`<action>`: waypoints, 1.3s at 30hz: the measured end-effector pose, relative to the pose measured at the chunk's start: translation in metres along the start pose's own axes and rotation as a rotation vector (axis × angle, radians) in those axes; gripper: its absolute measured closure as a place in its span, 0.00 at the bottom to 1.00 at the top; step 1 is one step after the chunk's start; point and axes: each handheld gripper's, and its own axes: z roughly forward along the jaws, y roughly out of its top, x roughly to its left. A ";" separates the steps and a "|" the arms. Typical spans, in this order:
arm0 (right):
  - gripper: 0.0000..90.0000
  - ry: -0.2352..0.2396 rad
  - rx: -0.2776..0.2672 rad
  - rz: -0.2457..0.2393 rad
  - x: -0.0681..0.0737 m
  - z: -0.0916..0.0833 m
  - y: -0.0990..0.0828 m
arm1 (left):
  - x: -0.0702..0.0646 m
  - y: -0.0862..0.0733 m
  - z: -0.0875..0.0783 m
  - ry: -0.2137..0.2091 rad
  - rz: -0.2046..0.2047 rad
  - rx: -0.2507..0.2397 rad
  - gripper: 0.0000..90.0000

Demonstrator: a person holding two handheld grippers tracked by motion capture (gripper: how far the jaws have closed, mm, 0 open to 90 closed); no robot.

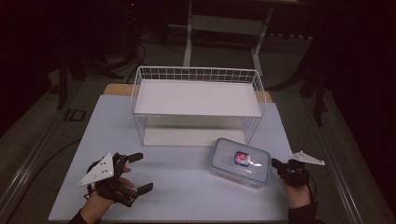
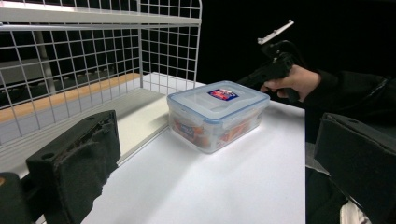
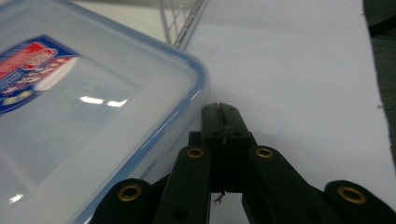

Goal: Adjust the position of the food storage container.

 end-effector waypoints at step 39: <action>1.00 0.232 -0.009 -0.105 0.081 0.062 0.041 | 0.001 -0.002 0.002 -0.008 -0.008 0.007 0.00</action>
